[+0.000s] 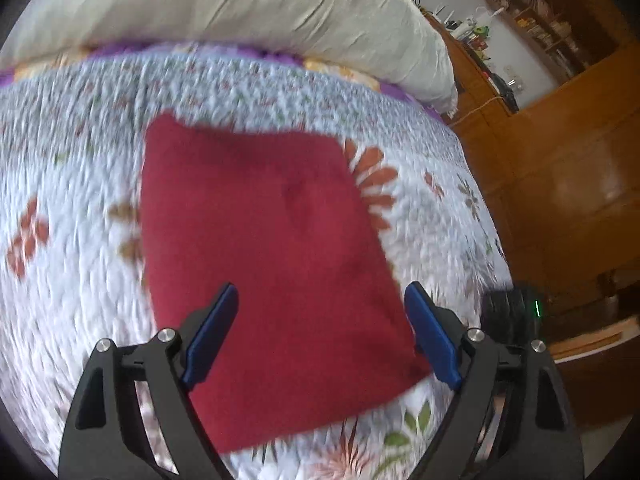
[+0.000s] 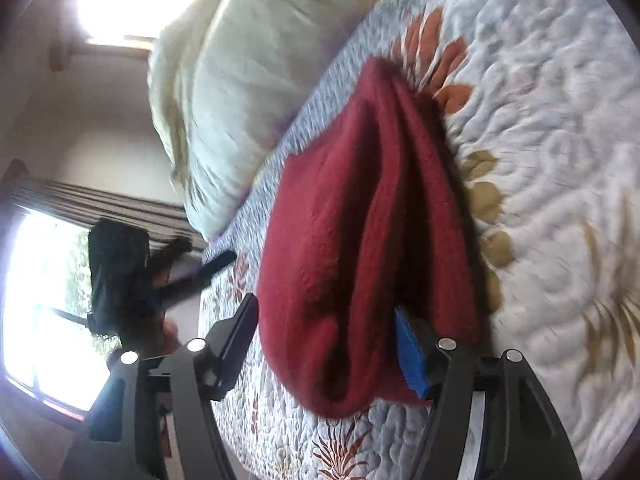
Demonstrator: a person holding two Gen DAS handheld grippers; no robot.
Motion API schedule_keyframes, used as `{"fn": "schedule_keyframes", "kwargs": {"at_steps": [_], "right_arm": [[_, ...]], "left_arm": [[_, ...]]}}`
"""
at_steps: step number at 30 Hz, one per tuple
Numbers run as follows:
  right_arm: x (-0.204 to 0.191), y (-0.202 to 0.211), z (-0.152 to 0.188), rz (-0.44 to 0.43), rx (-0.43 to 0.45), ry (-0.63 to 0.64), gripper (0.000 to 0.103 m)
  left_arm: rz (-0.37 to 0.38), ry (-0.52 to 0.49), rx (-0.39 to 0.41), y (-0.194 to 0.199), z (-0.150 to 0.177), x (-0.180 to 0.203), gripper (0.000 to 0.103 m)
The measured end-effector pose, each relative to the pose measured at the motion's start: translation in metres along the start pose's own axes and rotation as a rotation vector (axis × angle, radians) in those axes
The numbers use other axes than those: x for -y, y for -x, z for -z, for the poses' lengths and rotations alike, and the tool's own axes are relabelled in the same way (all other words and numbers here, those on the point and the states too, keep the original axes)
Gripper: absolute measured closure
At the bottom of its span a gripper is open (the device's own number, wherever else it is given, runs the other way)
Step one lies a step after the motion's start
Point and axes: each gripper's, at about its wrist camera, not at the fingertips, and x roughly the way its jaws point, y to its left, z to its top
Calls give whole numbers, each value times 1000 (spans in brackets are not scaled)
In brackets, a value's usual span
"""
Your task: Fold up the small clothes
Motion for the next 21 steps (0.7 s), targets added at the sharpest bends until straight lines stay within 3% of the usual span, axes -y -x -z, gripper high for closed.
{"fn": "schedule_keyframes", "kwargs": {"at_steps": [2, 3, 4, 7, 11, 12, 13, 14, 17, 21], "right_arm": [[-4, -14, -6, 16, -61, 14, 43], [-5, -18, -8, 40, -76, 24, 53], [-8, -21, -10, 74, -88, 58, 77], [-4, -6, -14, 110, -47, 77, 86], [15, 9, -12, 127, -10, 62, 84], [17, 6, -11, 133, -26, 70, 82], [17, 5, -12, 127, -37, 74, 71], [14, 9, -16, 133, -19, 78, 62], [-7, 32, -40, 115, 119, 90, 58], [-22, 1, -80, 125, 63, 84, 56]], "left_arm": [[1, -11, -18, -4, 12, -7, 19], [9, -19, -24, -5, 16, -7, 19], [16, -31, -31, -8, 19, -7, 19], [77, -51, -34, -9, 26, -1, 19], [184, -94, -52, -20, 36, 11, 19], [199, -96, -81, -29, 39, 11, 19], [199, -94, -98, -38, 41, 9, 19], [198, -95, -106, -43, 44, 8, 19], [216, -103, -109, -51, 49, 5, 19], [249, -89, -93, -47, 52, 3, 19]]}}
